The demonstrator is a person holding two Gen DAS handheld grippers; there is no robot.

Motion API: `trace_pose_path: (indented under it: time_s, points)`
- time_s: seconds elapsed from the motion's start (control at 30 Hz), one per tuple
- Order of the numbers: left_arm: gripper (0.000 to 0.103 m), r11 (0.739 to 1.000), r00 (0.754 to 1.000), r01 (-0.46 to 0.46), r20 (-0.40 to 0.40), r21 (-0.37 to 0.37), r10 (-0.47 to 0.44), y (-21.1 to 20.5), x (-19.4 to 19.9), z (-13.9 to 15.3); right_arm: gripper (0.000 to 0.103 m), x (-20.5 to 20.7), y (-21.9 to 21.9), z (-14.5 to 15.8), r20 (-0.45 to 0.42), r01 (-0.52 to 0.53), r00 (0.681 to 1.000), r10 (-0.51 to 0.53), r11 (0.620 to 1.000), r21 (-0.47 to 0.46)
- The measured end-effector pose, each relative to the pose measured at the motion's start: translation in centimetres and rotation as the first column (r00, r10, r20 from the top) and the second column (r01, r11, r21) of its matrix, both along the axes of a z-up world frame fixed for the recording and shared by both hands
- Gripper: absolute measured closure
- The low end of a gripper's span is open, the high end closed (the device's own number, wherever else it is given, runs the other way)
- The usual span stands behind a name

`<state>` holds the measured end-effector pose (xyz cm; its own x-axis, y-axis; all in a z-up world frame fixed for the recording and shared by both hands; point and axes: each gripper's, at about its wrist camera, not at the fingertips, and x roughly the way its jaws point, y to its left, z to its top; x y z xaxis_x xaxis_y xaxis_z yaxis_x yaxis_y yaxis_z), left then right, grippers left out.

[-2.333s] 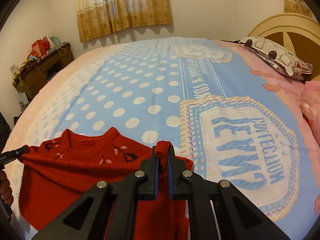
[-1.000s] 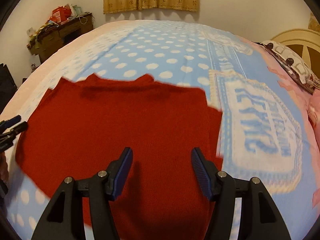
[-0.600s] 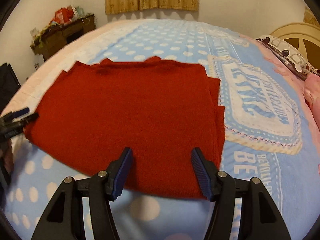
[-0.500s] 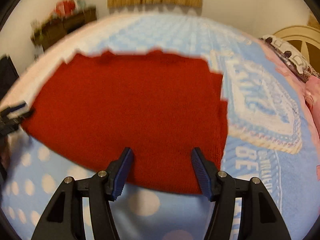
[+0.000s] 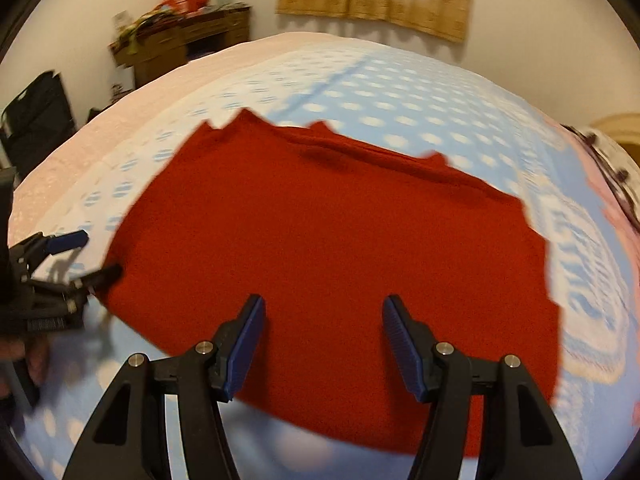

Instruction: Fold small clothes

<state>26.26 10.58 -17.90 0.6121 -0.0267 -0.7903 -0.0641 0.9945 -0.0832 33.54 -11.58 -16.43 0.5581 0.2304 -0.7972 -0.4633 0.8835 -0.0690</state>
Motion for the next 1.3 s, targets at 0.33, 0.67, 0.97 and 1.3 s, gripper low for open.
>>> trace_pose_path:
  time_s: [0.33, 0.67, 0.97, 1.3]
  points:
    - [0.005, 0.999, 1.000, -0.006, 0.017, -0.042, 0.006, 0.8, -0.3, 0.0, 0.041, -1.4, 3.8, -1.4, 0.029, -0.053, 0.998, 0.054, 0.998, -0.035]
    - [0.002, 0.999, 1.000, -0.004, 0.000, -0.044, 0.004, 0.9, -0.2, 0.1, 0.039, -3.3, 4.1, -2.3, 0.059, -0.062, 0.996, 0.068, 0.993, -0.105]
    - [0.002, 0.998, 1.000, 0.006, -0.014, -0.063, -0.007, 1.6, -0.9, 0.9, 0.039, -4.5, 4.0, -1.9, 0.076, -0.066, 0.994, 0.076, 0.990, -0.124]
    - [0.002, 1.000, 1.000, 0.012, -0.027, 0.004, -0.011, 2.4, -0.7, 1.0, 0.039, -5.5, 5.3, -2.1, 0.100, -0.119, 0.986, 0.135, 0.981, -0.153]
